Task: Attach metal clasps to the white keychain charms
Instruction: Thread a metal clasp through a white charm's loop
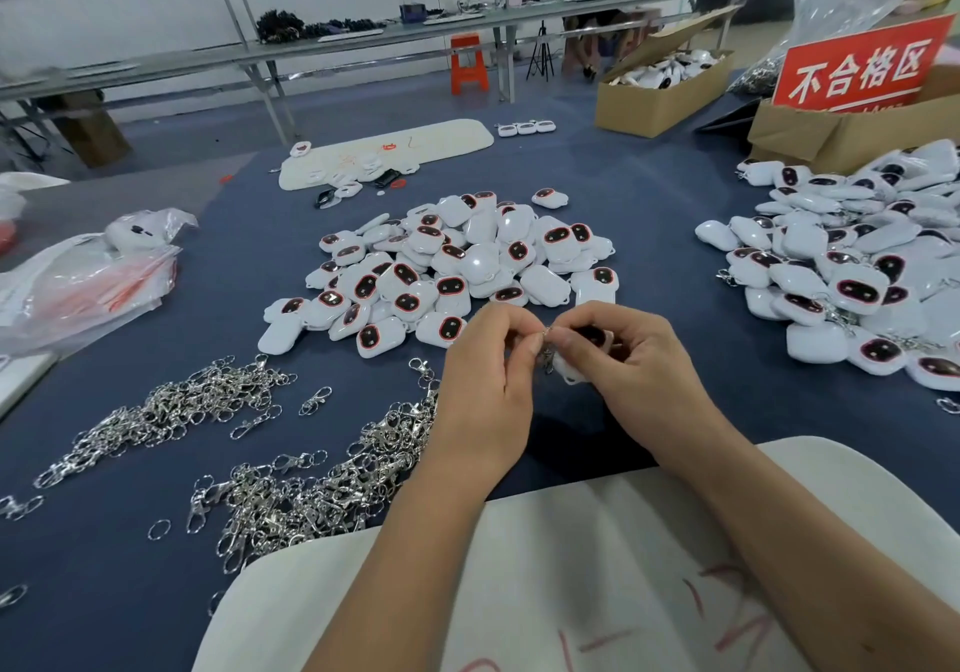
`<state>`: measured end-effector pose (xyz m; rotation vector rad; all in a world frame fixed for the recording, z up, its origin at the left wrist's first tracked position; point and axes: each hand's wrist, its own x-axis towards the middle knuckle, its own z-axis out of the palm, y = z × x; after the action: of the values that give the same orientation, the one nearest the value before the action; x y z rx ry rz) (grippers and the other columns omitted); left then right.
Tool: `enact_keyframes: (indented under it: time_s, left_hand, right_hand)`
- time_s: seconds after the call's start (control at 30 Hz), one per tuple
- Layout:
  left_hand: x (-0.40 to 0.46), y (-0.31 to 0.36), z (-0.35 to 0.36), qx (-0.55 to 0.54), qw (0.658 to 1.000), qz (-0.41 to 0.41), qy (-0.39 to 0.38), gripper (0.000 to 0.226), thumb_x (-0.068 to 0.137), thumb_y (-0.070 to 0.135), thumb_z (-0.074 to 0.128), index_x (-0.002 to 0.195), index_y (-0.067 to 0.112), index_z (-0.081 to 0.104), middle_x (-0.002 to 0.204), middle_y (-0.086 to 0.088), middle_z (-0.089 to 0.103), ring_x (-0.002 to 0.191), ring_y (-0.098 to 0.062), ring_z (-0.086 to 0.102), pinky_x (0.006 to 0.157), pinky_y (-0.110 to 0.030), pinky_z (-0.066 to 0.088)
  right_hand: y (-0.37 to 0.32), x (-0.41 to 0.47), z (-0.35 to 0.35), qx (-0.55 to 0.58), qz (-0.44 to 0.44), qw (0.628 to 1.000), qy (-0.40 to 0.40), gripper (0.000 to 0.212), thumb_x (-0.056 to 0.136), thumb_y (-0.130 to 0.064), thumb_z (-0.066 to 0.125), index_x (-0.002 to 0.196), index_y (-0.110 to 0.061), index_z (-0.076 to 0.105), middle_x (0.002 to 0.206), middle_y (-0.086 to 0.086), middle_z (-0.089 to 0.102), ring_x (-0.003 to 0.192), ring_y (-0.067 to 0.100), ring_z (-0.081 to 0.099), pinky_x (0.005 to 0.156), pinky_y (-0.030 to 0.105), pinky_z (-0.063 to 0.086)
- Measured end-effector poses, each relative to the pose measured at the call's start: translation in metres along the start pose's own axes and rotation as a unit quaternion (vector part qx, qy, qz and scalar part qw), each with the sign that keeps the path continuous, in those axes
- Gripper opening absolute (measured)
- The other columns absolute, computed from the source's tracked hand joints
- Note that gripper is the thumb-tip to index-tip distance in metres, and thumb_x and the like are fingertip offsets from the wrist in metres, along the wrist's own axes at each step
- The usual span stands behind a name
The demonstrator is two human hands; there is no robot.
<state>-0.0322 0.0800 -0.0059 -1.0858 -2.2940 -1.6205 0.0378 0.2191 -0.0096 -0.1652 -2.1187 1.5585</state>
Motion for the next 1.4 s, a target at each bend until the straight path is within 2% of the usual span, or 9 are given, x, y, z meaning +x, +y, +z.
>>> enact_keyframes:
  time_s: [0.17,0.27,0.33,0.47,0.7,0.83,0.97,1.1,1.4]
  left_hand:
    - [0.001,-0.001,-0.002,-0.016,1.000,0.001,-0.010,0.010,0.099,0.006,0.055,0.093,0.012,0.062,0.091,0.000,0.062,0.085,-0.024,0.061,0.078,-0.051,0.053]
    - [0.001,-0.002,-0.004,-0.030,0.999,-0.016,-0.021,0.014,0.098,0.002,0.056,0.091,0.011,0.063,0.085,0.002,0.064,0.076,-0.014,0.062,0.073,-0.036,0.057]
    - [0.000,-0.002,-0.006,-0.036,0.999,-0.018,-0.025,0.016,0.098,0.000,0.055,0.089,0.011,0.063,0.078,0.004,0.064,0.070,-0.011,0.062,0.068,-0.026,0.054]
    - [-0.001,0.001,-0.004,-0.022,1.000,-0.009,-0.013,0.018,0.098,0.000,0.054,0.088,0.013,0.062,0.074,0.004,0.063,0.070,-0.015,0.062,0.069,-0.030,0.054]
    - [-0.003,0.001,-0.004,0.060,0.998,0.025,-0.014,0.014,0.100,0.010,0.048,0.088,0.015,0.054,0.083,0.001,0.057,0.078,-0.017,0.052,0.070,-0.035,0.044]
    - [-0.001,0.008,0.000,0.007,1.000,0.000,0.001,0.018,0.102,0.003,0.050,0.088,0.011,0.058,0.079,-0.001,0.060,0.075,-0.018,0.056,0.070,-0.032,0.047]
    - [-0.001,0.014,0.006,-0.072,0.996,-0.041,0.011,0.017,0.102,0.004,0.053,0.090,0.011,0.063,0.078,-0.002,0.064,0.072,-0.011,0.059,0.070,-0.023,0.049]
    - [-0.001,0.014,0.006,-0.091,0.995,-0.033,0.022,0.016,0.102,0.005,0.053,0.090,0.010,0.063,0.079,-0.007,0.064,0.072,-0.018,0.059,0.070,-0.031,0.051]
    - [-0.002,0.008,0.001,0.089,0.993,0.072,0.010,0.014,0.098,0.002,0.051,0.088,0.011,0.054,0.085,0.002,0.054,0.078,-0.016,0.048,0.069,-0.030,0.041]
  right_hand:
    - [0.002,-0.001,-0.002,-0.009,-0.025,1.000,-0.012,0.013,0.101,-0.017,0.069,0.090,-0.020,0.074,0.077,0.003,0.066,0.066,0.022,0.048,0.062,0.023,0.042]
    - [0.000,-0.002,-0.003,-0.055,-0.081,0.995,-0.015,0.013,0.099,-0.010,0.069,0.088,-0.016,0.071,0.073,-0.001,0.062,0.064,0.011,0.048,0.061,0.025,0.042]
    - [-0.001,-0.002,-0.004,-0.132,-0.141,0.981,-0.002,0.012,0.098,-0.006,0.071,0.088,-0.014,0.070,0.078,-0.004,0.063,0.069,0.017,0.054,0.063,0.032,0.045]
    - [0.000,-0.001,-0.006,-0.185,-0.190,0.964,0.018,0.012,0.098,-0.006,0.070,0.089,-0.013,0.071,0.082,-0.003,0.062,0.073,0.022,0.055,0.062,0.037,0.046]
    - [0.003,-0.002,-0.005,-0.080,-0.116,0.990,-0.022,0.016,0.100,-0.010,0.069,0.088,-0.019,0.069,0.071,-0.004,0.060,0.063,0.021,0.050,0.060,0.037,0.045]
    - [0.000,-0.002,-0.004,-0.108,-0.159,0.981,0.013,0.013,0.100,-0.006,0.068,0.089,-0.013,0.069,0.077,-0.010,0.061,0.069,0.018,0.053,0.065,0.023,0.042]
    - [0.002,-0.002,-0.004,-0.059,-0.147,0.987,0.024,0.012,0.101,-0.007,0.065,0.091,-0.011,0.068,0.080,-0.003,0.063,0.072,0.021,0.055,0.068,0.027,0.045]
    - [0.000,-0.004,-0.001,-0.004,-0.135,0.991,0.014,0.010,0.102,-0.010,0.064,0.093,-0.011,0.068,0.081,-0.002,0.065,0.072,0.017,0.055,0.070,0.025,0.045]
    - [0.001,-0.003,-0.002,0.063,-0.044,0.997,0.032,0.016,0.101,-0.014,0.059,0.099,-0.023,0.073,0.073,-0.014,0.060,0.062,0.006,0.049,0.060,0.017,0.041]
